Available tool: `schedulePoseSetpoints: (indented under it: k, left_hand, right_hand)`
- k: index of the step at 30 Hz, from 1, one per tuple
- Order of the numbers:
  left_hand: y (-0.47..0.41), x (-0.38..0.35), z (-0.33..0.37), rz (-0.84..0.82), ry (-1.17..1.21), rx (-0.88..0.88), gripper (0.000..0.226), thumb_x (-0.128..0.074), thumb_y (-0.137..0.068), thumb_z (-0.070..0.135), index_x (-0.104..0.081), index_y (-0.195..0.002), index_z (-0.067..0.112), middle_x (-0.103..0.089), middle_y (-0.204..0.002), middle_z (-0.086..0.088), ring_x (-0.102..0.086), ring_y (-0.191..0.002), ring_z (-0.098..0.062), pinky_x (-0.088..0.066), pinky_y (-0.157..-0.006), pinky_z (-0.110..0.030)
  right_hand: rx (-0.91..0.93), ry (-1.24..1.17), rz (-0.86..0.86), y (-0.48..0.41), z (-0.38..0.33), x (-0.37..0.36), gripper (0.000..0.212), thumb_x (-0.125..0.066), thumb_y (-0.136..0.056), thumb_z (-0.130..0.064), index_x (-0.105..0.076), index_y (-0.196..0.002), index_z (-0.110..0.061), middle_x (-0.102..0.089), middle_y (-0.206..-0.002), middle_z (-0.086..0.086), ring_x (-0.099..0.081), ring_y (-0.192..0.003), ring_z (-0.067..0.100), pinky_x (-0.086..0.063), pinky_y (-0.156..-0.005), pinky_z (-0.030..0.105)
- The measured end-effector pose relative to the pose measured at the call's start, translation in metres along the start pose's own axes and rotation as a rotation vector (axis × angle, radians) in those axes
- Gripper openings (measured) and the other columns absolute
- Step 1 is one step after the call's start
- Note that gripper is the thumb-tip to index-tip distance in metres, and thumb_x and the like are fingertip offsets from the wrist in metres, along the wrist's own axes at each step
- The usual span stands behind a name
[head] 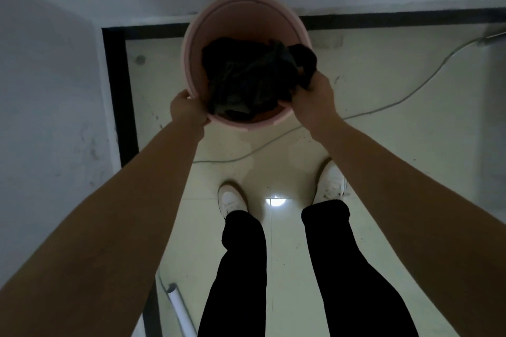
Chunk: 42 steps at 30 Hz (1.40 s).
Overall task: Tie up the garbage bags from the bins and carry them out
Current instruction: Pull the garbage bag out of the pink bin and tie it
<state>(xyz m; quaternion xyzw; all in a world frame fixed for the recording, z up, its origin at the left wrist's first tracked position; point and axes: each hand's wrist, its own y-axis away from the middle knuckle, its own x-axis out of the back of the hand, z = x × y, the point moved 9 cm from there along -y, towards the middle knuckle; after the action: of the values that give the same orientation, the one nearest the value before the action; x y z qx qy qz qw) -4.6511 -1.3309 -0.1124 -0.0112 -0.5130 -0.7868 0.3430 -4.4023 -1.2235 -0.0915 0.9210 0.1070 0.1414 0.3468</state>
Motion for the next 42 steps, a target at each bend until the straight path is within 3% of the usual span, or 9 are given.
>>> schedulePoseSetpoints:
  k: [5, 7, 10, 14, 17, 24, 33, 38, 42]
  left_hand:
    - [0.022, -0.010, 0.026, -0.047, -0.553, -0.376, 0.050, -0.033, -0.106, 0.038, -0.035, -0.148, 0.010, -0.048, -0.136, 0.003, -0.057, -0.113, -0.007, -0.043, -0.089, -0.002]
    - [0.029, -0.016, 0.021, -0.144, -0.689, -0.433, 0.093, -0.050, -0.087, 0.062, -0.012, -0.159, 0.017, -0.011, -0.165, -0.009, -0.018, -0.151, -0.027, -0.008, -0.121, -0.022]
    - [0.067, -0.007, 0.049, -0.115, -0.772, -0.634, 0.143, -0.081, -0.055, 0.070, 0.001, -0.159, 0.016, 0.001, -0.166, -0.017, -0.002, -0.152, -0.034, -0.010, -0.121, -0.049]
    - [0.143, 0.015, 0.112, -0.079, -0.399, -0.931, 0.075, -0.073, -0.084, 0.041, -0.023, -0.135, 0.064, -0.037, -0.153, -0.002, -0.032, -0.145, -0.025, -0.028, -0.119, -0.038]
    - [0.158, 0.042, 0.135, -0.053, -0.001, -0.754, 0.024, -0.056, -0.098, 0.011, -0.061, -0.104, 0.034, -0.065, -0.099, 0.009, -0.063, -0.093, -0.008, -0.049, -0.084, -0.026]
    - [0.203, 0.084, 0.161, 0.025, 0.667, -0.406, 0.033, -0.048, -0.105, 0.035, -0.057, -0.131, 0.017, -0.065, -0.101, 0.013, -0.067, -0.082, 0.008, -0.049, -0.066, -0.008]
    - [0.323, 0.024, 0.175, -0.286, 0.145, -0.603, 0.018, -0.072, -0.078, 0.044, -0.074, -0.091, 0.031, -0.074, -0.091, 0.005, -0.070, -0.089, -0.004, -0.056, -0.089, -0.031]
    - [0.379, -0.027, 0.139, -0.316, -0.089, -0.769, 0.026, -0.064, -0.093, 0.006, -0.048, -0.074, 0.013, -0.041, -0.064, 0.009, -0.052, -0.058, 0.014, -0.040, -0.063, -0.007]
    - [0.362, -0.073, 0.080, -0.305, -0.074, -0.633, 0.009, -0.060, -0.098, 0.025, -0.058, -0.089, 0.026, -0.063, -0.086, 0.006, -0.061, -0.083, -0.003, -0.051, -0.087, -0.032]
  right_hand:
    - [0.033, -0.230, -0.204, 0.012, -0.055, -0.031, 0.029, -0.043, -0.096, 0.009, -0.054, -0.083, -0.015, -0.056, -0.086, 0.007, -0.056, -0.092, 0.030, -0.059, -0.074, 0.038]
    - [0.053, -0.289, -0.252, 0.016, -0.071, -0.038, 0.029, -0.039, -0.097, 0.013, -0.051, -0.086, -0.012, -0.052, -0.085, 0.009, -0.051, -0.091, 0.030, -0.058, -0.065, 0.030]
    - [0.077, -0.292, -0.254, 0.022, -0.089, -0.038, 0.024, -0.041, -0.098, 0.011, -0.051, -0.086, -0.008, -0.052, -0.083, 0.011, -0.059, -0.079, 0.023, -0.058, -0.063, 0.030]
    - [0.131, -0.186, -0.204, 0.046, -0.122, -0.030, 0.016, -0.047, -0.098, 0.005, -0.057, -0.109, -0.001, -0.061, -0.102, 0.020, -0.068, -0.094, 0.023, -0.062, -0.067, 0.031]
    - [0.151, -0.109, -0.022, 0.066, -0.144, -0.003, 0.021, -0.048, -0.095, -0.003, -0.062, -0.091, -0.018, -0.066, -0.094, 0.003, -0.067, -0.097, 0.025, -0.062, -0.072, 0.043]
    - [0.401, -0.168, 0.443, 0.150, -0.210, 0.090, 0.026, -0.040, -0.095, -0.014, -0.055, -0.116, -0.014, -0.058, -0.086, -0.004, -0.054, -0.073, 0.007, -0.045, -0.063, 0.021]
    - [0.317, 0.005, 0.682, 0.269, -0.205, 0.195, 0.046, -0.078, -0.075, -0.054, -0.062, -0.110, -0.030, -0.068, -0.106, -0.011, -0.065, -0.102, 0.008, -0.056, -0.089, 0.030]
    - [0.207, 0.050, 0.795, 0.303, -0.144, 0.260, 0.023, -0.072, -0.079, -0.023, -0.056, -0.095, -0.015, -0.062, -0.085, 0.001, -0.063, -0.080, 0.018, -0.055, -0.068, 0.036]
    - [0.211, 0.000, 0.877, 0.316, -0.077, 0.295, 0.012, -0.064, -0.084, -0.013, -0.057, -0.093, -0.010, -0.058, -0.079, 0.001, -0.057, -0.073, 0.014, -0.046, -0.059, 0.023]
